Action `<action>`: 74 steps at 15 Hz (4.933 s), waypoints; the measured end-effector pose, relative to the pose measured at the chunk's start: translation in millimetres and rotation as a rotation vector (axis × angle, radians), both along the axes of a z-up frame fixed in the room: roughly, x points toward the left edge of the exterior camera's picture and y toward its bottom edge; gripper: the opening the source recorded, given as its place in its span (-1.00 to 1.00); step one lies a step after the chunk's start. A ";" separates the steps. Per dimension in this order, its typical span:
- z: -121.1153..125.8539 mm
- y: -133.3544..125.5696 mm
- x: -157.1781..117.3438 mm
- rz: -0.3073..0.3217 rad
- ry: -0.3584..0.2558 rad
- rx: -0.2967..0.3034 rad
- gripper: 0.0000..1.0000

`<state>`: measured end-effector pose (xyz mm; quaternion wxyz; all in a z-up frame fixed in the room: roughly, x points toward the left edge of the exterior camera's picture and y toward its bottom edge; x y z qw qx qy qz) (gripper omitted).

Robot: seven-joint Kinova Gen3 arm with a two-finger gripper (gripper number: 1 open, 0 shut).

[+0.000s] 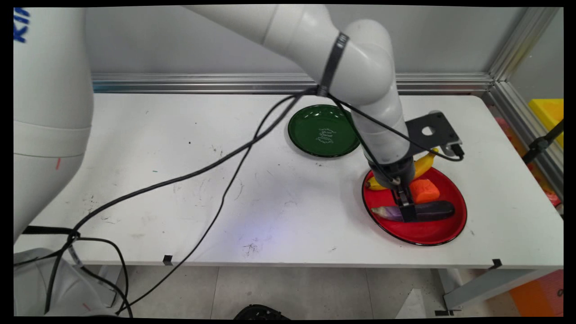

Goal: Pick up the eggplant from the red plate, then place the picked object on the table

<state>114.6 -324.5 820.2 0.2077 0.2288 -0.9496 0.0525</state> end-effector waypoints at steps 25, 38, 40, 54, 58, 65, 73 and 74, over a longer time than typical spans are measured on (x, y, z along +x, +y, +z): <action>-24.8 -9.0 -33.3 0.017 -0.032 0.017 -1.00; 86.5 8.4 83.4 -0.069 -0.020 -0.031 -1.00; 94.5 9.0 110.3 -0.078 -0.030 -0.029 -1.00; 50.9 -11.5 211.8 -0.150 -0.080 0.019 -1.00; 24.7 -17.2 220.4 -0.207 -0.073 0.047 -1.00; -11.2 -21.1 222.5 -0.271 -0.049 0.086 -1.00; -33.7 -24.1 222.9 -0.281 -0.039 0.099 1.00; -35.0 -24.2 223.0 -0.281 -0.039 0.098 1.00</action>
